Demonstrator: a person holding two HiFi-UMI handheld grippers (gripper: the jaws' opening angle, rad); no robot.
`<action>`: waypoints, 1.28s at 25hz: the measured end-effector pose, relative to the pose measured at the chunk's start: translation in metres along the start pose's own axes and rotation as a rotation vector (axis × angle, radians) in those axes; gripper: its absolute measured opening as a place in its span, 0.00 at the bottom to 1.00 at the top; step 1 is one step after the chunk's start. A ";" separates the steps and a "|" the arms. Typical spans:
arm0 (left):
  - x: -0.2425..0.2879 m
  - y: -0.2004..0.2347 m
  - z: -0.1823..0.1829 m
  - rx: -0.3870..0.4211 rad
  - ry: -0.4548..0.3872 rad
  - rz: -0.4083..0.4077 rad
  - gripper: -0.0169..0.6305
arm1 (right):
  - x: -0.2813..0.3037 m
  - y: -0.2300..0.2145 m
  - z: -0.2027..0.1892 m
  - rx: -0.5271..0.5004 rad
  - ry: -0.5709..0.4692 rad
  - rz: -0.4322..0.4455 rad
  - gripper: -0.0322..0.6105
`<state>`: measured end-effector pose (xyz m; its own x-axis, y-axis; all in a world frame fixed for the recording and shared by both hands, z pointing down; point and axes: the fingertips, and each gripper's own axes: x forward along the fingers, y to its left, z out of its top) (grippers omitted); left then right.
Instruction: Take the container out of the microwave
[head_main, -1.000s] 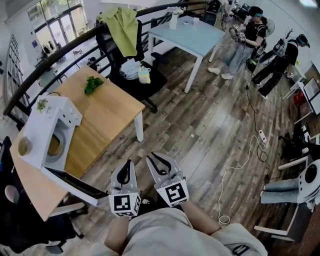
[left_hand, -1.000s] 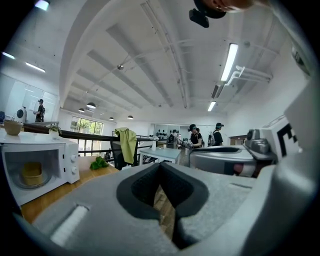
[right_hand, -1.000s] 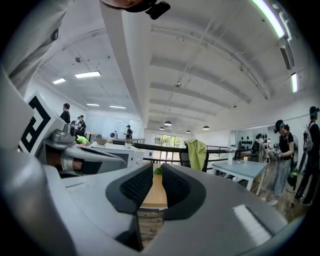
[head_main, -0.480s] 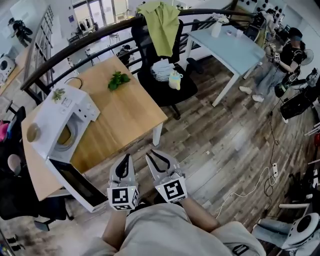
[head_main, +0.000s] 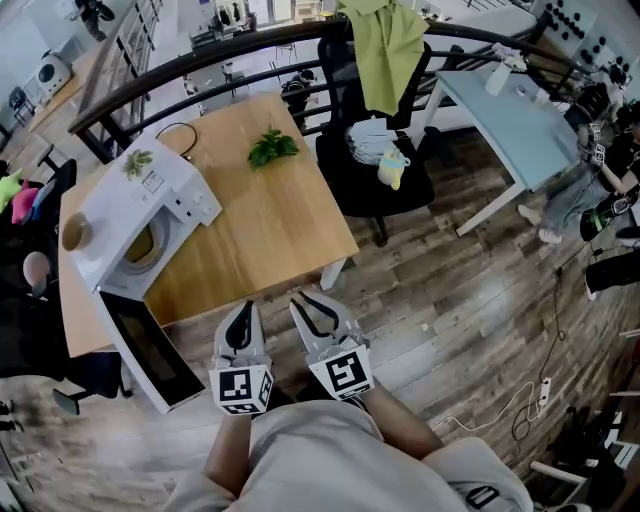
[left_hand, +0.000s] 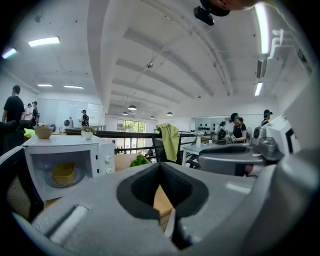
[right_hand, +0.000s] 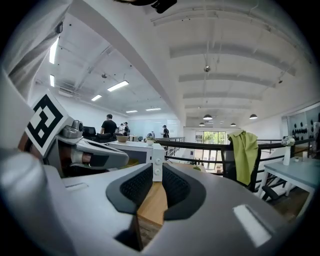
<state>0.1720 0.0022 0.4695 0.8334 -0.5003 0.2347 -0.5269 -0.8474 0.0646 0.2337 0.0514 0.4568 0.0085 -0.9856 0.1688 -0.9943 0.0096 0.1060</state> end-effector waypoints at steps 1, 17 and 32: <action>0.001 0.003 0.000 -0.006 0.000 0.022 0.03 | 0.004 -0.001 0.000 -0.003 -0.003 0.019 0.16; 0.003 0.086 -0.007 -0.073 0.006 0.251 0.03 | 0.092 0.019 0.008 -0.027 -0.021 0.222 0.16; 0.013 0.176 0.001 -0.148 -0.022 0.325 0.03 | 0.194 0.069 0.028 -0.096 0.019 0.363 0.17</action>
<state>0.0905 -0.1536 0.4832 0.6212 -0.7445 0.2448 -0.7819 -0.6097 0.1300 0.1642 -0.1443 0.4697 -0.3394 -0.9120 0.2301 -0.9186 0.3740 0.1275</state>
